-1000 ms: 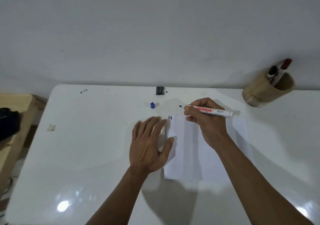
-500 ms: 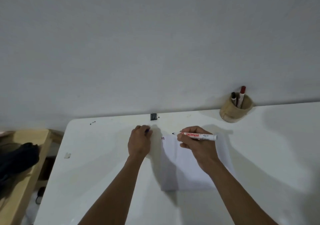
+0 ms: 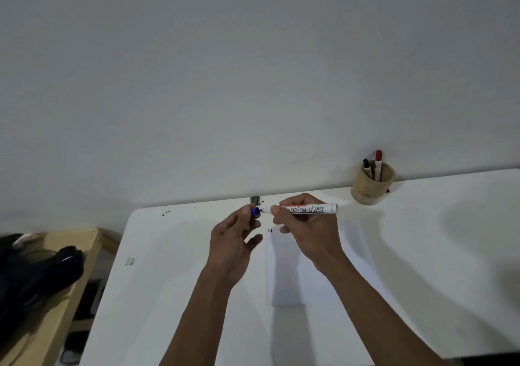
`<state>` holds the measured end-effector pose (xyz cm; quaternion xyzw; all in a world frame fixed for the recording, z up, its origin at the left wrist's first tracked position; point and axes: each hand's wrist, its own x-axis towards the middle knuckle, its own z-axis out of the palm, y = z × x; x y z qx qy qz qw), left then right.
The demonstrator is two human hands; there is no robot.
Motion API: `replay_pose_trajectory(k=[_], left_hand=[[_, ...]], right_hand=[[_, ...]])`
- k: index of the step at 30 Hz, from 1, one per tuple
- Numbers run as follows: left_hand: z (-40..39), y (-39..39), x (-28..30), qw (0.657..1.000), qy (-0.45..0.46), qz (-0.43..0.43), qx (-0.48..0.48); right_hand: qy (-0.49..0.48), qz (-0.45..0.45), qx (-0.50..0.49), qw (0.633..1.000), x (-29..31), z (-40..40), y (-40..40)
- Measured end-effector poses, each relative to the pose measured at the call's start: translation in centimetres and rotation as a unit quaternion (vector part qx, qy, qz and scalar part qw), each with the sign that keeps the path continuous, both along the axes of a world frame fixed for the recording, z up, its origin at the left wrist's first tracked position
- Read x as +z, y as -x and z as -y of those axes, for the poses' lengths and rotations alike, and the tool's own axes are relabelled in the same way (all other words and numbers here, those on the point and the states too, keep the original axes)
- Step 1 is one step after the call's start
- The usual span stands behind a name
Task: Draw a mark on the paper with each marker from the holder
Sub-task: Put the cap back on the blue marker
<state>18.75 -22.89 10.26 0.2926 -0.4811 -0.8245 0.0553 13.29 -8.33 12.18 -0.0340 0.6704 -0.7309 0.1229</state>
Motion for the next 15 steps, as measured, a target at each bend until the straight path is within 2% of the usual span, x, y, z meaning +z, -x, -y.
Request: replay_pose_trajectory(k=[9, 15], left_hand=[[-0.3, -4.0, 0.0, 1.0, 0.003, -0.004, -0.004], [-0.6, -5.0, -0.1, 1.0, 0.025, -0.007, -0.011]], right_hand=[[-0.029, -0.004, 0.01, 1.0, -0.4, 0.8, -4.1], [-0.004, 0.039, -0.014, 0.999, -0.4, 0.6, -5.4]])
